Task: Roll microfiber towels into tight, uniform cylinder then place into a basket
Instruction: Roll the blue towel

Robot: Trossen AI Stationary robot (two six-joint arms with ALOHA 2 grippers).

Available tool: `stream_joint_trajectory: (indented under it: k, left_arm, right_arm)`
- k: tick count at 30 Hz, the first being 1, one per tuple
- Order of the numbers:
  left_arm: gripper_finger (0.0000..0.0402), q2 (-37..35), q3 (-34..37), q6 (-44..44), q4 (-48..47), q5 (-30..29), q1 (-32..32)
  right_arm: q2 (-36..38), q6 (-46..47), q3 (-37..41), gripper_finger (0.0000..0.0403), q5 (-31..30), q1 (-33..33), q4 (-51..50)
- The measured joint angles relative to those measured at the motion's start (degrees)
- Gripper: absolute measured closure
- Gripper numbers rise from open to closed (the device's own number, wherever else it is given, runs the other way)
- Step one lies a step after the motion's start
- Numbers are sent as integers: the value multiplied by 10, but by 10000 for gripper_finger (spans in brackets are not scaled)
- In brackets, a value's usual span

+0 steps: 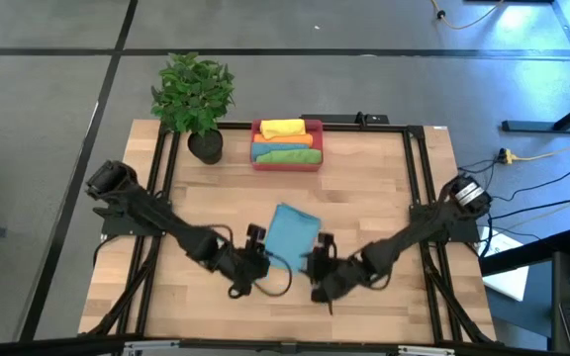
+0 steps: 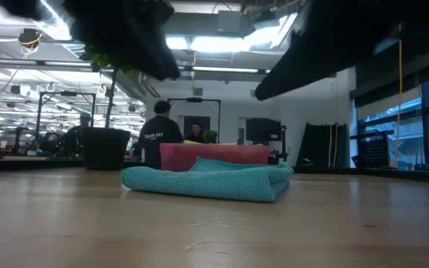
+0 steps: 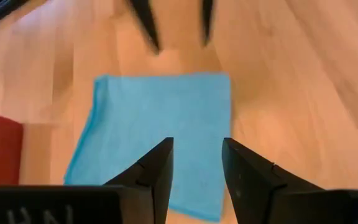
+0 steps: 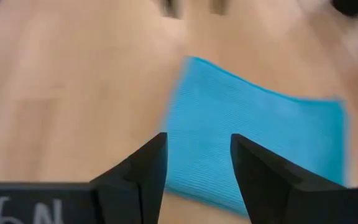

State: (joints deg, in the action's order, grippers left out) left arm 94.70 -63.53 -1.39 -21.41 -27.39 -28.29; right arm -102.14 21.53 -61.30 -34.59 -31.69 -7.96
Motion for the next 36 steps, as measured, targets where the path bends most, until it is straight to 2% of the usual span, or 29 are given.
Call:
stream_joint_trajectory:
  k: [4, 12, 18, 23, 27, 32, 36]
  left_arm:
    - [275, 23, 0, 3, -6, -20, -37]
    - [271, 99, 0, 40, -21, -30, -52]
    - [232, 130, 1, 15, -66, -30, -26]
    - [195, 131, 1, 32, -69, -35, -17]
    - [180, 140, 0, 59, -83, -37, -14]
    - [181, 152, -2, 93, -88, -59, -17]
    - [183, 159, -2, 98, -90, -70, -16]
  right_arm:
    - [-40, -61, 0, 226, 4, -30, 81]
    - [-100, -104, 1, 225, 12, -39, 97]
    - [-108, -133, 1, 225, 8, -36, 92]
    - [-108, -147, 1, 224, 8, -33, 89]
    - [-108, -147, 1, 202, 8, -30, 87]
    - [-108, -147, 1, 163, 8, -23, 77]
    - [-122, -148, 0, 153, 8, -18, 71]
